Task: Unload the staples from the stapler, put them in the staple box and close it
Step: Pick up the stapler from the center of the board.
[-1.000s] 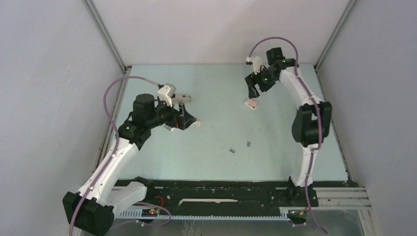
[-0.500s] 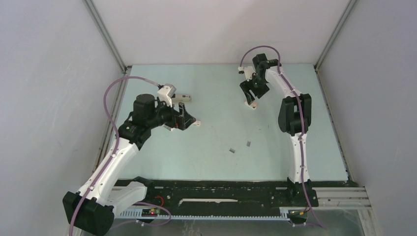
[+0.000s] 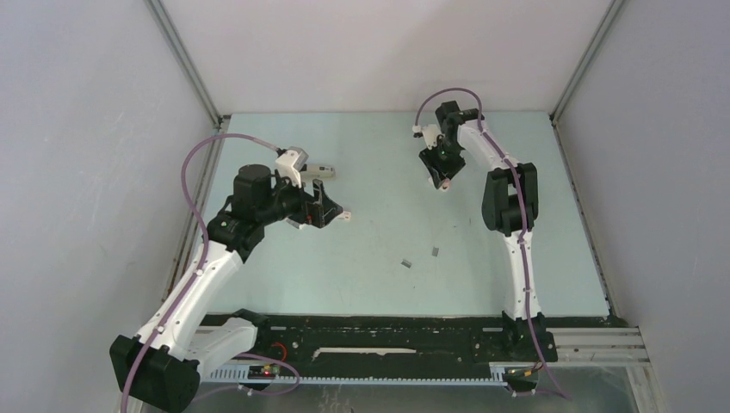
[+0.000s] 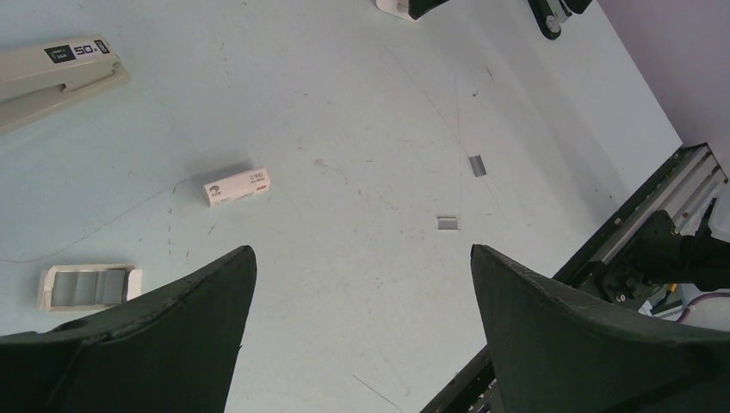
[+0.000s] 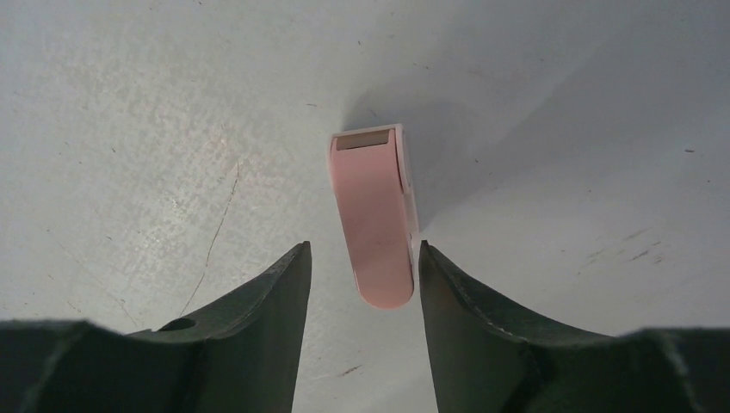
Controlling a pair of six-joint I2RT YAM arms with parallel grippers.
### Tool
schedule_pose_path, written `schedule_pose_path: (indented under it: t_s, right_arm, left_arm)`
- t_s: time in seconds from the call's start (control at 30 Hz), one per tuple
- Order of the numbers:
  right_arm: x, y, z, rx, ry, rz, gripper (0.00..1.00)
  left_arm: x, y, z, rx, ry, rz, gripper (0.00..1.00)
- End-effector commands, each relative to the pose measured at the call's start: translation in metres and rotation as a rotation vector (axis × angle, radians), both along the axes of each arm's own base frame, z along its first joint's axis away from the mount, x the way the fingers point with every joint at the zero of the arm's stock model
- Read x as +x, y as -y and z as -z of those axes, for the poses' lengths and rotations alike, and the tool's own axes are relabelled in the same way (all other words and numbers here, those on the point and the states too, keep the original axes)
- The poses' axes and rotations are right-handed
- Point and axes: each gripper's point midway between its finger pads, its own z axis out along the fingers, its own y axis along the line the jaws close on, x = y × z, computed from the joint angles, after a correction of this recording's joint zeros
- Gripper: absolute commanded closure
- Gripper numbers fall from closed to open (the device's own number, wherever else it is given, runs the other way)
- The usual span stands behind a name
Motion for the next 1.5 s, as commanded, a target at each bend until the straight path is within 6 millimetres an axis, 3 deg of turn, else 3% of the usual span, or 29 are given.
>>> schedule_pose_path:
  t_s: [0.0,0.07,0.37,0.7,0.87,1.07,1.2,1.47]
  right_arm:
    - [0.011,-0.004,-0.011,-0.009,0.046,-0.003,0.44]
    - [0.012,-0.004,-0.011,-0.009,0.05,-0.005,0.48]
    - [0.013,-0.008,-0.017,-0.01,0.071,-0.017,0.83]
    - [0.003,-0.022,-0.05,0.082,0.122,-0.046,1.0]
    - [-0.011,-0.032,-0.068,0.164,0.134,-0.063,1.0]
    - [-0.038,-0.047,-0.093,0.34,0.118,-0.09,1.0]
    - [-0.067,-0.06,-0.111,0.532,0.069,-0.125,1.0]
    - [-0.135,-0.088,-0.151,0.927,-0.002,-0.199,1.0]
  left_arm:
    - [0.004,0.001,-0.028,-0.002,0.088,0.011,0.0]
    - [0.004,0.001,-0.028,-0.003,0.089,0.012,0.0]
    - [0.004,0.001,-0.027,-0.002,0.086,0.012,0.0]
    - [0.004,0.001,-0.028,0.001,0.091,0.009,0.0]
    - [0.004,0.0,-0.028,0.002,0.094,0.009,0.0]
    - [0.002,0.002,-0.029,-0.005,0.095,0.023,0.0]
    - [-0.003,0.011,-0.034,-0.051,0.106,0.075,0.0]
    - [-0.008,0.047,-0.048,-0.352,0.047,0.174,0.0]
